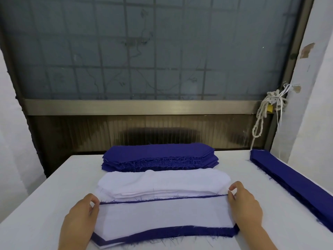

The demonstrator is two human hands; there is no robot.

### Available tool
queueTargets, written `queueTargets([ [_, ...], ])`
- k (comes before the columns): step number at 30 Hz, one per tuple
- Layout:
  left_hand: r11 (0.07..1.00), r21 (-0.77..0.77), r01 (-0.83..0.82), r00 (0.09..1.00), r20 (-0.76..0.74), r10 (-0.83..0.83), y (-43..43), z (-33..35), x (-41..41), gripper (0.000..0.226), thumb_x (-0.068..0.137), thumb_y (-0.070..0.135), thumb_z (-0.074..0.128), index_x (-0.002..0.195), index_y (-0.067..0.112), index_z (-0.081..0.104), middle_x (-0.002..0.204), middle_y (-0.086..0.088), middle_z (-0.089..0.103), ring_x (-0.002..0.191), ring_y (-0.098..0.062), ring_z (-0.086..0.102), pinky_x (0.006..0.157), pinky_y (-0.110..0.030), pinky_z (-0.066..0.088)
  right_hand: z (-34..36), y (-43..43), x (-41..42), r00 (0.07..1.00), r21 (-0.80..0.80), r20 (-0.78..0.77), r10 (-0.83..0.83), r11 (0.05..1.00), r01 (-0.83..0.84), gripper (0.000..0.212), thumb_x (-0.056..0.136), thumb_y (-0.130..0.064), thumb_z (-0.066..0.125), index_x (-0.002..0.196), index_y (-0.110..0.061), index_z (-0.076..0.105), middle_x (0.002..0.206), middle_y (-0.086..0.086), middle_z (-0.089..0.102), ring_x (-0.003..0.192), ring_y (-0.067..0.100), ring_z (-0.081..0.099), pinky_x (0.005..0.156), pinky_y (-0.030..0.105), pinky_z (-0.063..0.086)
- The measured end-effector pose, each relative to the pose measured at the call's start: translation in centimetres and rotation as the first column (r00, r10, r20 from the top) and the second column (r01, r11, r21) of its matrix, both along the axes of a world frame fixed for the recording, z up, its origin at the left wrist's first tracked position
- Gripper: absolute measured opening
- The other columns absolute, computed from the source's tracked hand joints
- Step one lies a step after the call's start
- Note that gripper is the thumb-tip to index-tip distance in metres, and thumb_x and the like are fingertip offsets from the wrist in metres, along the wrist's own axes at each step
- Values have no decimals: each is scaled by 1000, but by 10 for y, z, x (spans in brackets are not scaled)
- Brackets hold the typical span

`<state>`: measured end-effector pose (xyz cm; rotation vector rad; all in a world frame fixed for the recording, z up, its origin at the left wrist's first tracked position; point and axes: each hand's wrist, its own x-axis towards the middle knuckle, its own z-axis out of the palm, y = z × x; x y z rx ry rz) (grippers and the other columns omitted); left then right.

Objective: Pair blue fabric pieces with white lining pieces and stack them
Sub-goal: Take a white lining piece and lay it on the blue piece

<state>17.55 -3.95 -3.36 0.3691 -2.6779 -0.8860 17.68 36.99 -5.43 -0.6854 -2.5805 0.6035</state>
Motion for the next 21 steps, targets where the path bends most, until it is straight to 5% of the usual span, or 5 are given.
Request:
queueTargets([
  [11, 1000, -1, -17, 1000, -19, 17, -2, -3, 0, 12, 95, 21, 54, 84, 16, 57, 67, -4, 57, 67, -20, 55, 65, -34, 41, 4, -1, 3, 999, -34, 18, -37, 999, 38, 7, 100, -24, 42, 103, -23, 48, 99, -2, 43, 65, 19, 53, 59, 32, 41],
  [21, 994, 1, -112, 993, -42, 112, -5, -3, -7, 10, 96, 17, 52, 89, 10, 56, 78, -10, 61, 72, -25, 56, 70, -35, 43, 3, 5, 0, 997, -72, -35, -75, 995, 72, 13, 99, -14, 39, 105, -22, 48, 97, -2, 43, 67, 20, 53, 57, 31, 37],
])
